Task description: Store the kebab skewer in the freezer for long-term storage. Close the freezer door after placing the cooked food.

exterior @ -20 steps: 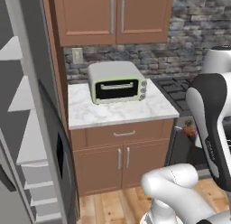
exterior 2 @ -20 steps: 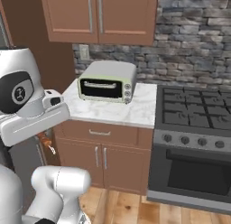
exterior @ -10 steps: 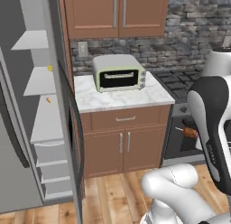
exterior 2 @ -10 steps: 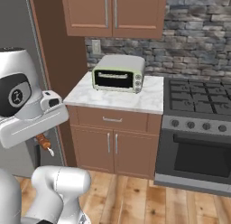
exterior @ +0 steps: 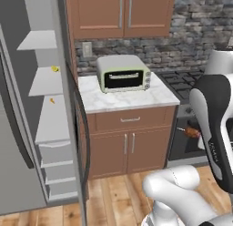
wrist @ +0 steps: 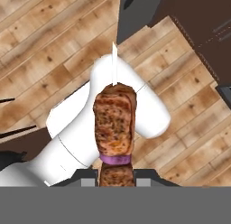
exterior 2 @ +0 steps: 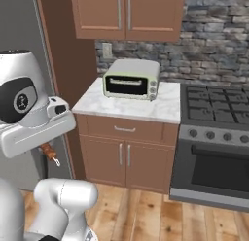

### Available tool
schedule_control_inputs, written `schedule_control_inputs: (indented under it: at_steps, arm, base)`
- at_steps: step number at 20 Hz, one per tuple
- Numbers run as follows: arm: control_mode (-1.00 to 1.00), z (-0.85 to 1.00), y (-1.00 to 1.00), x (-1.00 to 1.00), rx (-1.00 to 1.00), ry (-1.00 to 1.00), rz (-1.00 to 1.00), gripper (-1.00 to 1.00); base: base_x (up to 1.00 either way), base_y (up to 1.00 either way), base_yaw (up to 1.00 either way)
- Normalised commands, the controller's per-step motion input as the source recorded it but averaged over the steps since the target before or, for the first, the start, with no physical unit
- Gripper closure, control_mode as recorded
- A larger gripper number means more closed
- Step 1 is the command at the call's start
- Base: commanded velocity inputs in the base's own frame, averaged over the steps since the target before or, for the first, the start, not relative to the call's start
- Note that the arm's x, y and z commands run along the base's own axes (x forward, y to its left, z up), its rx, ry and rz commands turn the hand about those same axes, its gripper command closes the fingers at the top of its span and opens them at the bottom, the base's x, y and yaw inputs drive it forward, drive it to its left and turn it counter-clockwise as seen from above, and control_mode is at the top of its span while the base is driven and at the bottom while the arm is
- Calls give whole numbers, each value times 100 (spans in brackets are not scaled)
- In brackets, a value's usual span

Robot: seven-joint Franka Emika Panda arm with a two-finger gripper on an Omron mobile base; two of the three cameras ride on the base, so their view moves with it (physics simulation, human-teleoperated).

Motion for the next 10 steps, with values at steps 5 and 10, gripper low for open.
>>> schedule_control_inputs:
  at_steps: [5,10]
  arm:
    - [100,0,0,0,0,0,0,100]
    - [100,0,0,0,0,0,0,100]
  base:
    - [-5,49,8]
    - [-10,14,36]
